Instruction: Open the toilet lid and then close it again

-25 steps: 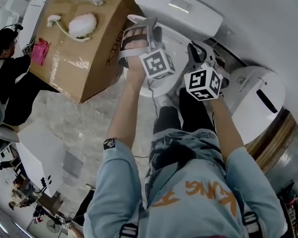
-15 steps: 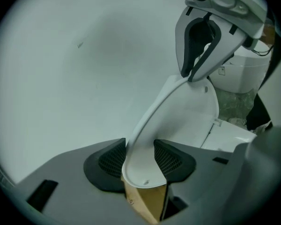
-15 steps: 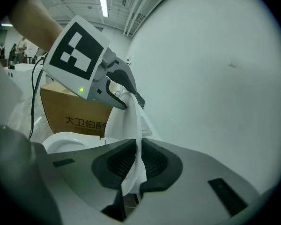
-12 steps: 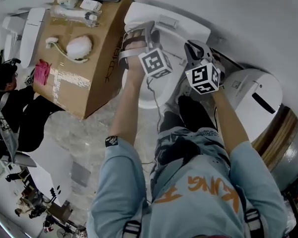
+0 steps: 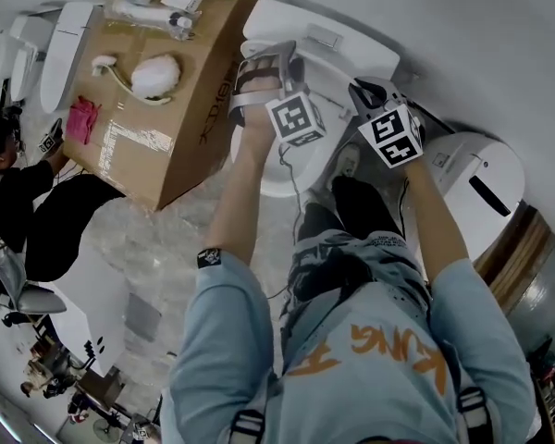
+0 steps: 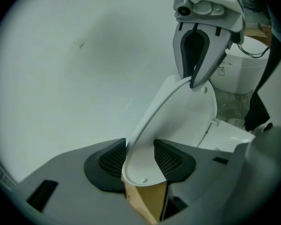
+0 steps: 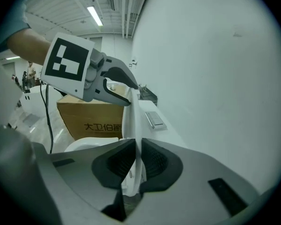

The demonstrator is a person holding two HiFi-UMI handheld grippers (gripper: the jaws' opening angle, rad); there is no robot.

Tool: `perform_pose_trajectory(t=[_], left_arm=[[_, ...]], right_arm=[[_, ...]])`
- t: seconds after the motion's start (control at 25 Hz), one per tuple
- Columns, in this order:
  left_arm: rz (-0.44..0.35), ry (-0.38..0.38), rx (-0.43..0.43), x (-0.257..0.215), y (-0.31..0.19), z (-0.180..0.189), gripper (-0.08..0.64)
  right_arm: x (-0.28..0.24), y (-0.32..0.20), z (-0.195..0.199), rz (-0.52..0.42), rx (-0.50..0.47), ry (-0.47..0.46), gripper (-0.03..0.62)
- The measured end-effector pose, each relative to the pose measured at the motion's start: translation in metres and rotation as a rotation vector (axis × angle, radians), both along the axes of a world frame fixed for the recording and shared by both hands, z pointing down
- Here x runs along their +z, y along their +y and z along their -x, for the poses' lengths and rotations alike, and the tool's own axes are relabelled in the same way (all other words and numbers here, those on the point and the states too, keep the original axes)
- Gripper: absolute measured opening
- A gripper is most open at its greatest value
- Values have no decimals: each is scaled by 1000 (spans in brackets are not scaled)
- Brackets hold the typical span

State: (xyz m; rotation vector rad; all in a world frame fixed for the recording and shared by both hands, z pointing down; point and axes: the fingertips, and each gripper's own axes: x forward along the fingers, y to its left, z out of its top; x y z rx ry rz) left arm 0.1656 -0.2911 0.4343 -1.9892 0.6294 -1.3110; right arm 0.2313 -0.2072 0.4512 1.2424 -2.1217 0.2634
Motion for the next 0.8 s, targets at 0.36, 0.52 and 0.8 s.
perform_pose_trajectory(t=[0.36,0.52,0.8], left_arm=[[-9,12,-31,1,72,71,184],[34,6,-58,11,107,115,160],[71,-98,-115,57,160,180,130]], right_arm=[[3,70,68,-43,-94,22,57],[16,103,107,-19,-188,68,63],[61,156,170,79,-321,72,97]])
